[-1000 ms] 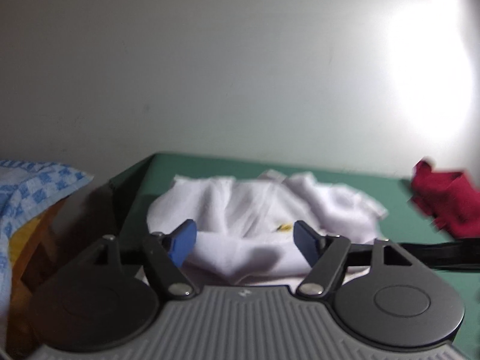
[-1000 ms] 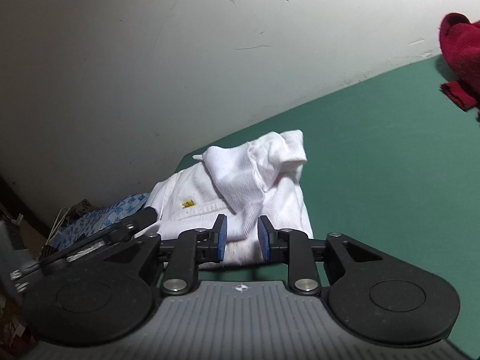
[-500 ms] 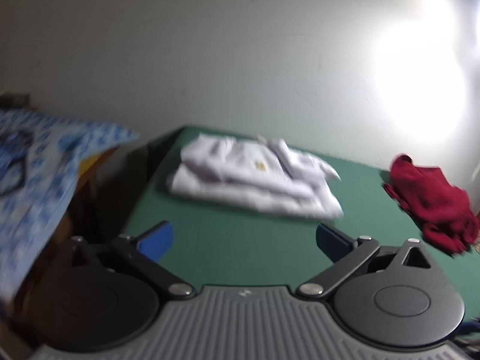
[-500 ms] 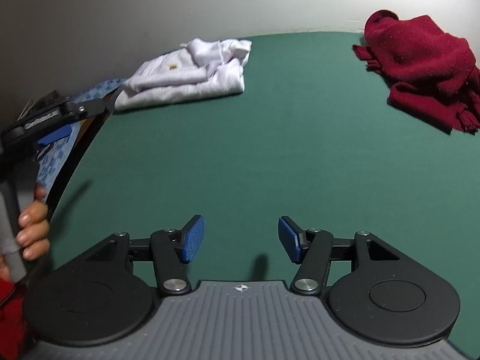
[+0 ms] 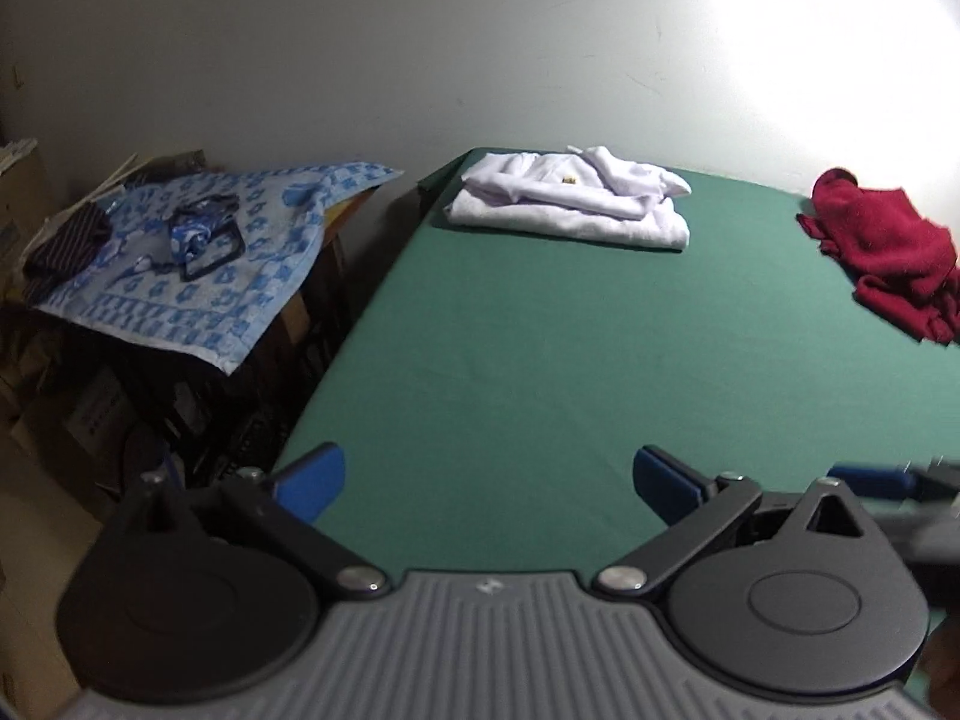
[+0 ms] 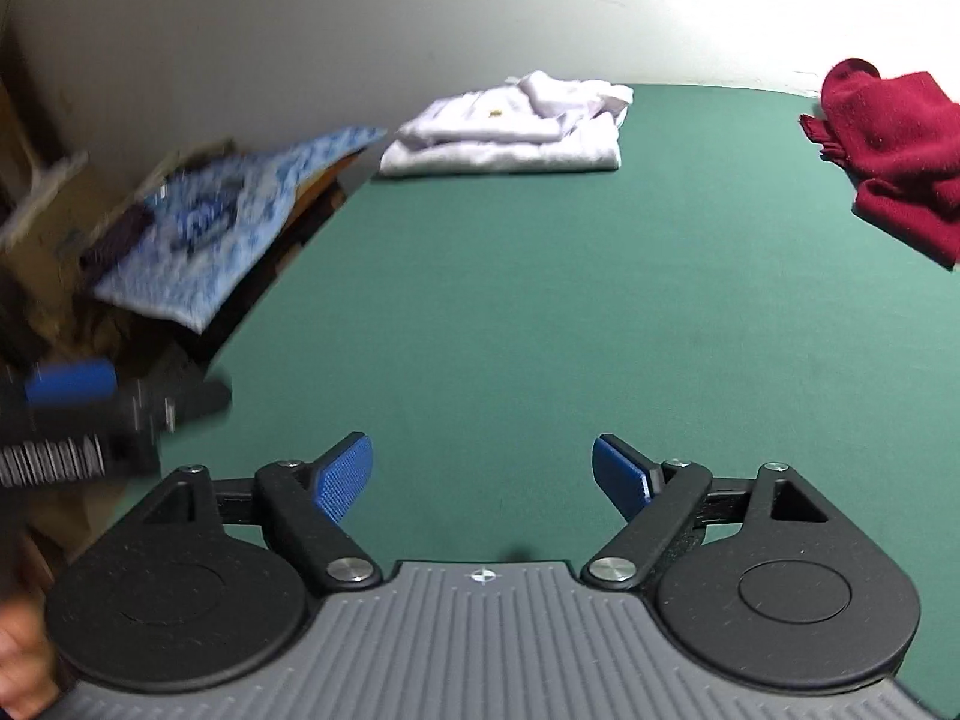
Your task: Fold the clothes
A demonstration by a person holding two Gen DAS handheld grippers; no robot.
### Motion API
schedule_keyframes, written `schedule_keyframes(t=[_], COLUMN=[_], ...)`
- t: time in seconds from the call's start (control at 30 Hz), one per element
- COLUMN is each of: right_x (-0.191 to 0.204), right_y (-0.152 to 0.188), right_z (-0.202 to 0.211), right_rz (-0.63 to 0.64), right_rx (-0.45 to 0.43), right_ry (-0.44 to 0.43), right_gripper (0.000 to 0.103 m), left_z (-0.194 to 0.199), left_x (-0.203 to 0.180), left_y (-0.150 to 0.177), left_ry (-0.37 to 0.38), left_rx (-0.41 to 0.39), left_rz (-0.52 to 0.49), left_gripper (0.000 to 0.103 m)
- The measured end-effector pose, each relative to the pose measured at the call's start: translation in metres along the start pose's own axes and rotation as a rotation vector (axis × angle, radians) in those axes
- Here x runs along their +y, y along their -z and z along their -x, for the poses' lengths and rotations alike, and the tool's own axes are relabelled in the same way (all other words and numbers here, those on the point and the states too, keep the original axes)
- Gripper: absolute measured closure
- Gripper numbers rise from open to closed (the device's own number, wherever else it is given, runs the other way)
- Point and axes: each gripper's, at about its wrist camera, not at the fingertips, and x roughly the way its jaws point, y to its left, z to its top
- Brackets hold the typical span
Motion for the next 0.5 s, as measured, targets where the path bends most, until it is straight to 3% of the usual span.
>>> schedule_keyframes(t=[0.13, 0.2, 0.33, 0.5], right_x=[0.011, 0.011, 0.023, 0.048], right_y=[-0.014, -0.024, -0.035, -0.038], right_z=[0.003, 0.008, 0.016, 0.009], right_rz=[0.016, -0.050, -0.113, -0.099], right_rx=[0.068, 0.039, -0.055, -0.093], right_ry=[-0.009, 0.008, 0.138, 0.279], right_gripper=[0.019, 0.019, 0.018, 0.018], left_z=[0.007, 0.002, -0.014, -0.023], left_x=[-0.007, -0.009, -0.004, 0.007], left_y=[-0.023, -0.033, -0.050, -0.052], left_ry=[0.005, 0.011, 0.047, 0.037], left_rx=[-0.031, -0.023, 0.065, 0.060], left_rz=[-0.057, -0.068, -0.071, -0.093], left_gripper=[0.001, 0.001, 0.001, 0.001])
